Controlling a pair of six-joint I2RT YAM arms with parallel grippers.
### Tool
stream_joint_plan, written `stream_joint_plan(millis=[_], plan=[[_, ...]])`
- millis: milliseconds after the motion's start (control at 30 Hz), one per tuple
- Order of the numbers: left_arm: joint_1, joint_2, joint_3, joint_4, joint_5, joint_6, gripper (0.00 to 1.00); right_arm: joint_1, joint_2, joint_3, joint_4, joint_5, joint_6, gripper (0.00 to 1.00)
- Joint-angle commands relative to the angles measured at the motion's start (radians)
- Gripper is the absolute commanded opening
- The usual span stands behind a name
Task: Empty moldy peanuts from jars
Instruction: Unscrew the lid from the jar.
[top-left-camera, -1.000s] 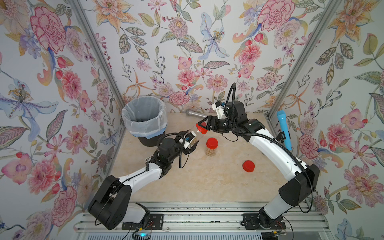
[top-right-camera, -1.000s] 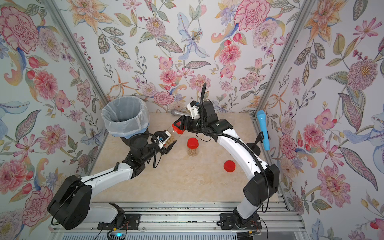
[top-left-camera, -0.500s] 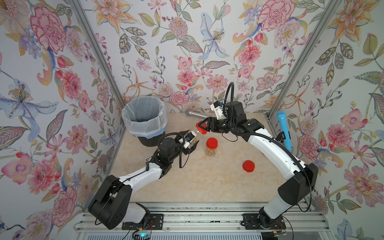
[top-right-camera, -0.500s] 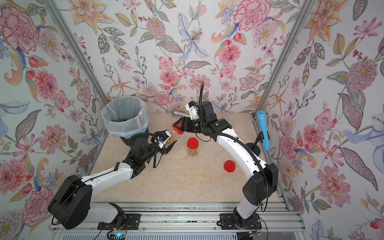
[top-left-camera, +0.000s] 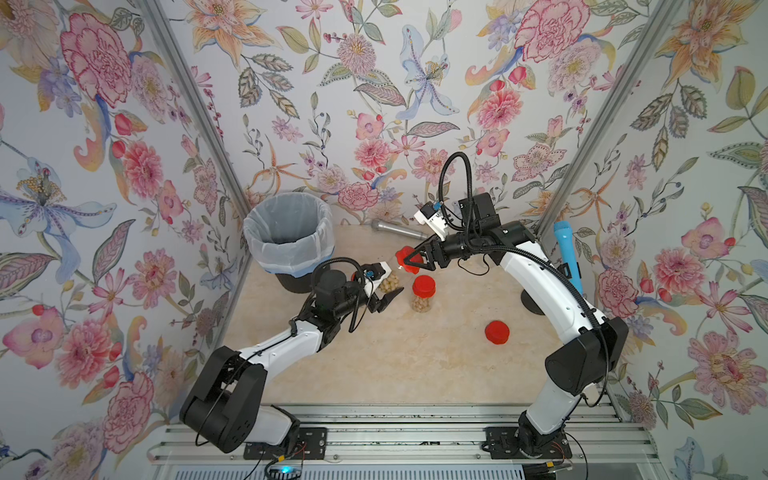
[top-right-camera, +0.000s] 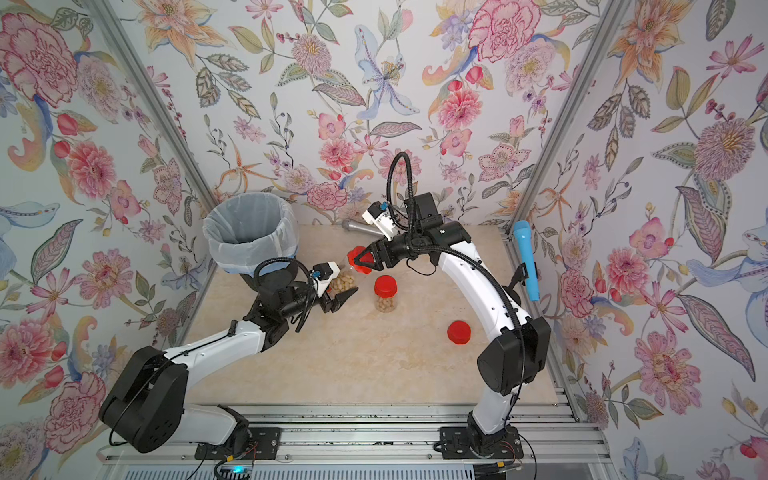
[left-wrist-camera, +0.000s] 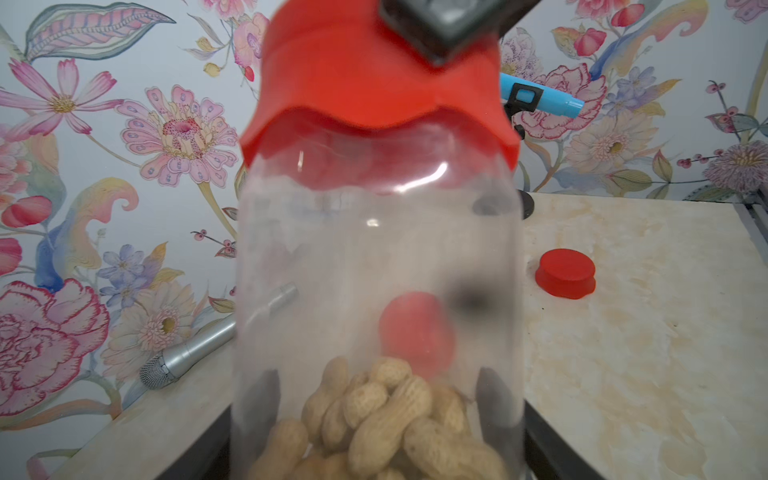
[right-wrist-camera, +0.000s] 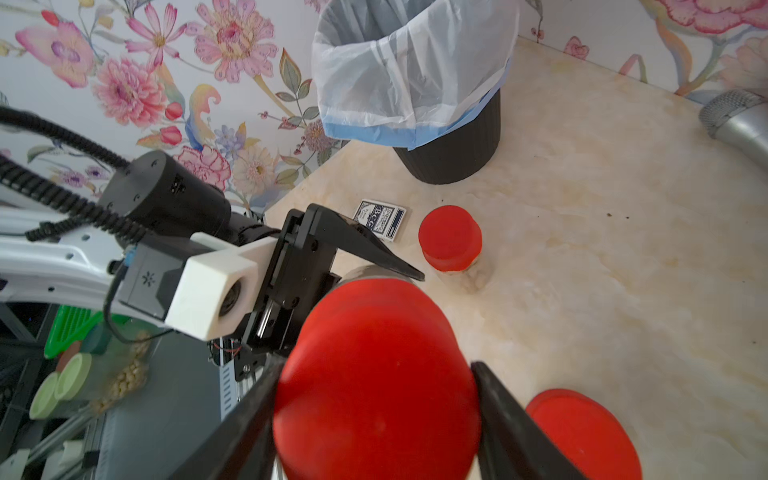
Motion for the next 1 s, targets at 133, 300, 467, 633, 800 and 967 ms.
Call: stream_joint_plan(millis=[133,300,467,633,800,967], plan=[[0.006,0.009,0.05,0.024,0.149,-0.002,0.37,-0.024,0.136,0.176,-0.336,-0.072,-0.35,0.59],[0.024,0.007,0.047,0.007,0.148,0.012,0.36,-0.06,0.179,0.246,-0.394,-0.05,-0.39,0.64],[0.029,0.012,0.046,-0.001,0.146,0.02,0.36,-0.075,0.18,0.266,-0.394,-0.057,-0.383,0.7],[0.029,0.022,0.049,-0.002,0.147,0.022,0.35,-0.077,0.179,0.281,-0.394,-0.055,-0.372,0.78],[0.031,0.025,0.049,-0.006,0.133,0.03,0.34,-0.079,0.173,0.298,-0.392,-0.053,-0.363,0.85],[0.032,0.022,0.043,0.001,0.098,0.037,0.33,-0.082,0.159,0.29,-0.39,-0.036,-0.353,0.89]])
